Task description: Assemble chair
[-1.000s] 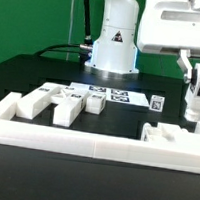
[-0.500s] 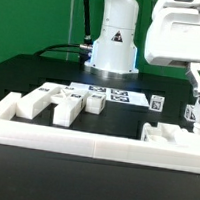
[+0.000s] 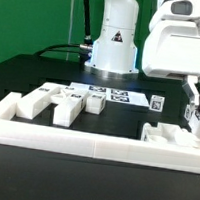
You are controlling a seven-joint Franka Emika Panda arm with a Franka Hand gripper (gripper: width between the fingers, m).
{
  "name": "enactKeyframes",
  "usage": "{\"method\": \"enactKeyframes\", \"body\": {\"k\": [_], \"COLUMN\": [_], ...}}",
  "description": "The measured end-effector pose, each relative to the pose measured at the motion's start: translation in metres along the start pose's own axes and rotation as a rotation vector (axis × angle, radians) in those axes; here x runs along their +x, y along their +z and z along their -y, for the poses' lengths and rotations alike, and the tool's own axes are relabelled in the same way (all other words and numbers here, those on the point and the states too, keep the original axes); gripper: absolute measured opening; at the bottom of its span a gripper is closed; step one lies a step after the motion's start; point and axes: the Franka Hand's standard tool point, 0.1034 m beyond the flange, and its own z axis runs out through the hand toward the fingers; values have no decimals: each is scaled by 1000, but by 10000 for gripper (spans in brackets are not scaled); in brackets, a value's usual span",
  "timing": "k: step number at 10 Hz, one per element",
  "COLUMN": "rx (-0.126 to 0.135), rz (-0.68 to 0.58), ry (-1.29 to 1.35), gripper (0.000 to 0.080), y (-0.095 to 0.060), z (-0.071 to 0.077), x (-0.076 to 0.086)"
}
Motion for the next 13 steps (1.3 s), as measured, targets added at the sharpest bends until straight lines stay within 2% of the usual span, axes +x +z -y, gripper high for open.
{"method": "enactKeyframes", "body": {"k": [3, 6, 13], "rx": [3, 6, 5], "rz": [-2, -8, 21], "ry": [-6, -12, -13], "gripper": [291, 291, 291], "y": [0, -8, -1], "z": [4, 8, 7], "x": [0, 4, -14]}}
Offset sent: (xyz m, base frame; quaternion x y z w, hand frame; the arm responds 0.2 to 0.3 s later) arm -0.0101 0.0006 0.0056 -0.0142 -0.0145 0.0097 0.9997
